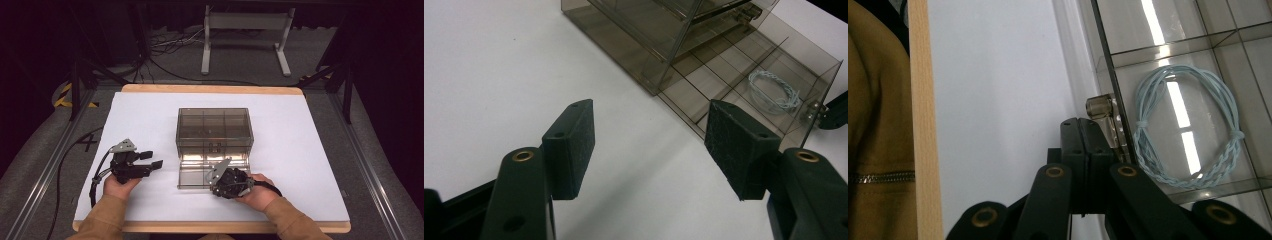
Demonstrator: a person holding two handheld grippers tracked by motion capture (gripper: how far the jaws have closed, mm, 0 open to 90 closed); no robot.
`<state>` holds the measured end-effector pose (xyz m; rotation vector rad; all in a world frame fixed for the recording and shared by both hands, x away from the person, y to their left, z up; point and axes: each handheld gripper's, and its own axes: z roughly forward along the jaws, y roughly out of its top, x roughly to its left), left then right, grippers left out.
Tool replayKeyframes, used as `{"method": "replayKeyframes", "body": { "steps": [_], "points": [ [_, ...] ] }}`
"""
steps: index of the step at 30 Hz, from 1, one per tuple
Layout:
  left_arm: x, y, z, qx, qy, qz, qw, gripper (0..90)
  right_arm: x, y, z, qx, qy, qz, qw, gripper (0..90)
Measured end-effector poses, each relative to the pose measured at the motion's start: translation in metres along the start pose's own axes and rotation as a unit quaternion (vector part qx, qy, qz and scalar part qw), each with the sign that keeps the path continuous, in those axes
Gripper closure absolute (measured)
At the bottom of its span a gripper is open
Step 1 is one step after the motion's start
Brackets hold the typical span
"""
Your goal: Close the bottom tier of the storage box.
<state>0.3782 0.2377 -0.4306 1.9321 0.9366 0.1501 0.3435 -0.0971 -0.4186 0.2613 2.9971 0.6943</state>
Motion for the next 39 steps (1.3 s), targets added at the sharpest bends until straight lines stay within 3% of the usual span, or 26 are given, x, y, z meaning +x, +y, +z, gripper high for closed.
{"method": "replayKeyframes", "body": {
  "steps": [26, 39],
  "points": [
    [0.0, -0.001, -0.001, 0.003, 0.001, -0.001, 1.0, 37.5, -0.025, 0.004, 0.003, -0.011, -0.021, 0.024, 0.9994, 90.0],
    [-0.003, -0.003, -0.005, 0.008, 0.015, 0.007, 0.9998, 37.3, -0.038, 0.006, 0.005, -0.022, -0.043, 0.033, 0.9983, 90.0]
  ]
}}
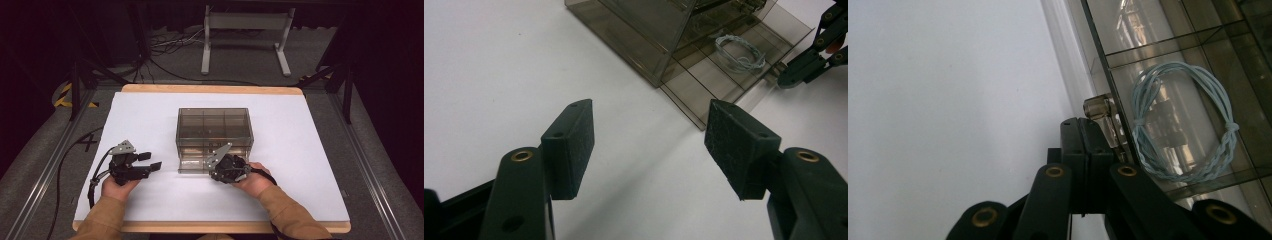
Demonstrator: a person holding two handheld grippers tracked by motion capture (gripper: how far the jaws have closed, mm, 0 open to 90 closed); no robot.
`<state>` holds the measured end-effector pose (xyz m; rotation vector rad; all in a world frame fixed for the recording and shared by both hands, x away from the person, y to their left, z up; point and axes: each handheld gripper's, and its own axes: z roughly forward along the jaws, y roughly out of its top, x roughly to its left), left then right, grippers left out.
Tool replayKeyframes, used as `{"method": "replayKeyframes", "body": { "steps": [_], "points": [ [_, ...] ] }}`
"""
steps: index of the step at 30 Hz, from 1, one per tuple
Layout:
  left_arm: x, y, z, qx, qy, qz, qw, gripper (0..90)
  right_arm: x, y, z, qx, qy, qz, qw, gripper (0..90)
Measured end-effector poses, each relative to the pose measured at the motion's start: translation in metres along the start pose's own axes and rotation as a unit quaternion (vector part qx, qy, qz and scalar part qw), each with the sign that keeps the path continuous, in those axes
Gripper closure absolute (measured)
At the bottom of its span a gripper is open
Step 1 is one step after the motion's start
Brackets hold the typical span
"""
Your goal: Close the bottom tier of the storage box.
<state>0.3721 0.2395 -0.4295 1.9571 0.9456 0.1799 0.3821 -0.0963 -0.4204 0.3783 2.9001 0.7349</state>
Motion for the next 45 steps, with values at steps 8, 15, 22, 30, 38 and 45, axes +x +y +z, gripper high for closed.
{"method": "replayKeyframes", "body": {
  "steps": [8, 15, 22, 30, 38, 45],
  "points": [
    [-0.001, -0.002, -0.003, 0.0, 0.003, 0.003, 1.0, 37.2, -0.006, 0.001, 0.0, -0.008, -0.012, 0.006, 0.9999, 90.0],
    [0.0, -0.004, -0.005, -0.005, 0.005, -0.003, 1.0, 37.5, -0.012, 0.0, 0.002, -0.017, -0.022, 0.012, 0.9996, 90.0],
    [0.001, -0.007, -0.008, -0.006, 0.009, -0.004, 0.9999, 37.5, -0.017, -0.001, 0.003, -0.029, -0.034, 0.013, 0.9989, 90.0],
    [0.0, -0.009, -0.011, -0.007, 0.012, -0.007, 0.9999, 37.5, -0.021, -0.001, 0.005, -0.039, -0.048, 0.02, 0.9979, 90.0],
    [0.0, -0.012, -0.015, -0.007, 0.016, -0.012, 0.9998, 37.4, -0.025, -0.002, 0.008, -0.045, -0.057, 0.023, 0.997, 90.0],
    [-0.001, -0.014, -0.019, -0.004, 0.021, -0.009, 0.9997, 37.2, -0.028, -0.002, 0.012, -0.05, -0.069, 0.028, 0.9959, 90.0]
  ]
}}
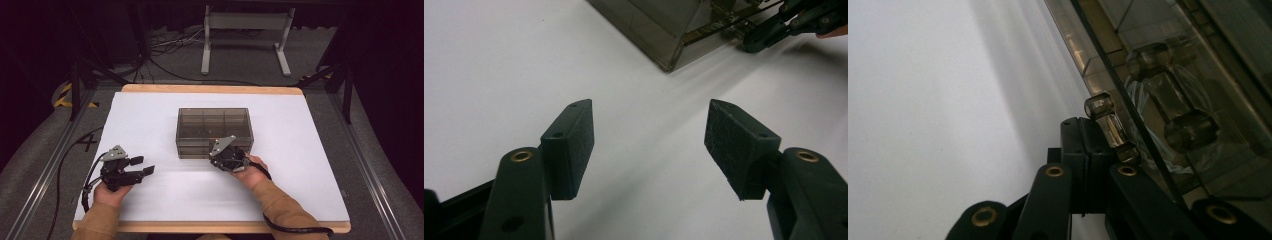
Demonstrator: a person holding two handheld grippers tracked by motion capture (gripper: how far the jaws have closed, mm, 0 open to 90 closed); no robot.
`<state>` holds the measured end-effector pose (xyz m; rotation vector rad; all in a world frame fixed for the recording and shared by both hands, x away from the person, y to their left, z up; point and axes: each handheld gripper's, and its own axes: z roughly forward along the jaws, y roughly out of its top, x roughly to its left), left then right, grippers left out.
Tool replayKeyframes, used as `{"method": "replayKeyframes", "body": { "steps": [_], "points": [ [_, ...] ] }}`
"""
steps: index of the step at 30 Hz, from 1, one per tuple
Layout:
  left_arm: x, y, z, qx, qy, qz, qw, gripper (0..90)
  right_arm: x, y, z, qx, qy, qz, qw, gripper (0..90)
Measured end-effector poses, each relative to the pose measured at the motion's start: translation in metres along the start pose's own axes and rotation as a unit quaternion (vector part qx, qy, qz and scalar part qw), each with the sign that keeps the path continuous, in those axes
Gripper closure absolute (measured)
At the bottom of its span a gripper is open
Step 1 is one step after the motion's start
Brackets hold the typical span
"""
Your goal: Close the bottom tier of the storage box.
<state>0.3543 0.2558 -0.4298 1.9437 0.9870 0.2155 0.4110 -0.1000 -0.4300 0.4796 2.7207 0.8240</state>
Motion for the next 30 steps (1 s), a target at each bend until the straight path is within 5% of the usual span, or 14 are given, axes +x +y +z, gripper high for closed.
{"method": "replayKeyframes", "body": {
  "steps": [20, 30],
  "points": [
    [-0.0017, -0.0025, -0.0026, 0.003, 0.005, 0.001, 1.0, 37.1, -0.0034, -0.0023, 0.0005, -0.004, -0.011, 0.01, 0.9999, 90.0],
    [0.0004, -0.0081, -0.0087, -0.001, 0.007, -0.007, 1.0, 37.4, -0.0024, 0.0003, -0.0065, -0.011, 0.017, 0.016, 0.9997, 85.2]
  ]
}}
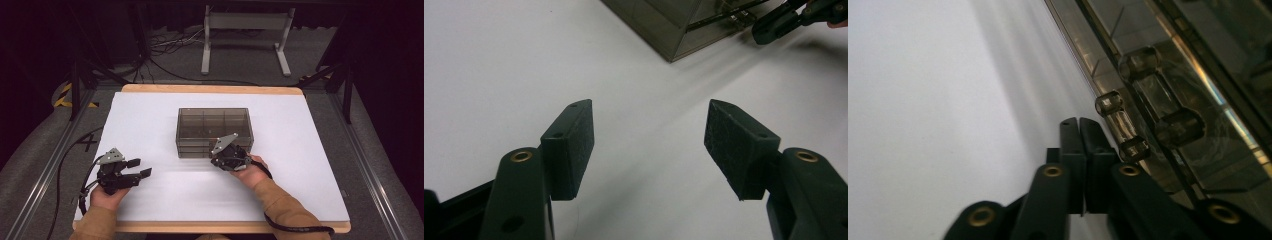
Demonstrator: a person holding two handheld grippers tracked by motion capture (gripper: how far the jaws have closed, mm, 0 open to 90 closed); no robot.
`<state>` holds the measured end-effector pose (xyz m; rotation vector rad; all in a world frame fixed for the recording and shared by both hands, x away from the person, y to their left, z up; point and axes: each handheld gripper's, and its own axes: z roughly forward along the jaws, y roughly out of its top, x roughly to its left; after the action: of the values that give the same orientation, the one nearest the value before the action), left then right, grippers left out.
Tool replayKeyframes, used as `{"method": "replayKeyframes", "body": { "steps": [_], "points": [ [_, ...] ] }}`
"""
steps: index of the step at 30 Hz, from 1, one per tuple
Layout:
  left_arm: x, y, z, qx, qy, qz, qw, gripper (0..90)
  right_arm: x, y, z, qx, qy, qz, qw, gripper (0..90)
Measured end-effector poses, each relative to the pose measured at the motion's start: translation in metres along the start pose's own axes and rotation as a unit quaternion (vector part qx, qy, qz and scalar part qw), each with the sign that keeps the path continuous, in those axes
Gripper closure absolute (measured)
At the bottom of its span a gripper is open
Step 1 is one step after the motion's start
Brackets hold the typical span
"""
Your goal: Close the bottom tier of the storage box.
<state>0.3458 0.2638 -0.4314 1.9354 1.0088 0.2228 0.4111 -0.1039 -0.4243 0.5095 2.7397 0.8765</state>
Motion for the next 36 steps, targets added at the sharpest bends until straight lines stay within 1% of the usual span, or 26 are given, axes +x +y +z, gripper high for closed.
{"method": "replayKeyframes", "body": {
  "steps": [1, 3, 5, 7, 9, 10, 12, 14, 16, 20, 22, 25, 26, 28, 29, 32, 36],
  "points": [
    [-0.001, -0.001, -0.001, -0.001, 0.002, -0.003, 1.0, 37.4, 0.001, 0.001, -0.002, -0.003, 0.003, -0.001, 1.0, 83.7],
    [-0.001, -0.002, -0.002, 0.001, 0.004, -0.002, 1.0, 37.4, 0.002, 0.001, -0.006, -0.006, 0.005, -0.005, 1.0, 81.3],
    [-0.001, -0.004, -0.004, 0.001, 0.006, -0.006, 1.0, 37.4, 0.004, 0.002, -0.011, -0.015, 0.008, -0.002, 0.9999, 77.2],
    [-0.001, -0.006, -0.006, 0.0, 0.008, -0.006, 0.9999, 37.4, 0.004, 0.003, -0.016, -0.023, 0.014, 0.003, 0.9996, 73.8],
    [-0.001, -0.007, -0.007, 0.001, 0.01, -0.01, 0.9999, 37.4, 0.005, 0.003, -0.021, -0.03, 0.016, 0.004, 0.9994, 70.9],
    [-0.001, -0.007, -0.008, 0.0, 0.013, -0.008, 0.9999, 37.4, 0.005, 0.003, -0.024, -0.033, 0.016, 0.003, 0.9993, 69.3],
    [-0.002, -0.009, -0.009, 0.001, 0.014, -0.009, 0.9999, 37.3, 0.006, 0.002, -0.029, -0.042, 0.011, 0.005, 0.999, 64.1],
    [-0.002, -0.01, -0.009, 0.001, 0.013, -0.01, 0.9999, 37.4, 0.006, 0.002, -0.035, -0.055, 0.014, 0.014, 0.9983, 57.5],
    [-0.002, -0.01, -0.009, 0.003, 0.014, -0.012, 0.9998, 37.3, 0.006, 0.001, -0.041, -0.066, 0.015, 0.016, 0.9976, 53.3],
    [-0.002, -0.012, -0.011, 0.002, 0.017, -0.013, 0.9998, 37.4, 0.006, -0.001, -0.051, -0.075, 0.016, 0.017, 0.9969, 47.1],
    [-0.002, -0.013, -0.012, 0.002, 0.017, -0.013, 0.9998, 37.4, 0.006, -0.002, -0.053, -0.075, 0.014, 0.018, 0.9969, 45.7],
    [-0.002, -0.014, -0.013, 0.001, 0.017, -0.016, 0.9997, 37.3, 0.003, -0.008, -0.059, -0.07, 0.018, 0.021, 0.9972, 38.8],
    [-0.001, -0.014, -0.014, 0.003, 0.018, -0.015, 0.9997, 37.4, 0.002, -0.009, -0.061, -0.072, 0.017, 0.025, 0.9969, 36.6],
    [-0.001, -0.015, -0.014, 0.003, 0.019, -0.019, 0.9996, 37.3, 0.001, -0.013, -0.065, -0.074, 0.013, 0.034, 0.9966, 30.9],
    [-0.001, -0.015, -0.014, 0.002, 0.02, -0.017, 0.9997, 37.4, 0.0, -0.015, -0.067, -0.074, 0.01, 0.044, 0.9962, 27.7],
    [-0.002, -0.014, -0.013, 0.001, 0.018, -0.017, 0.9997, 37.3, -0.002, -0.021, -0.073, -0.078, 0.004, 0.059, 0.9952, 20.6],
    [-0.002, -0.012, -0.011, 0.003, 0.016, -0.015, 0.9998, 37.4, -0.004, -0.028, -0.08, -0.085, -0.005, 0.071, 0.9938, 12.2]
  ]
}}
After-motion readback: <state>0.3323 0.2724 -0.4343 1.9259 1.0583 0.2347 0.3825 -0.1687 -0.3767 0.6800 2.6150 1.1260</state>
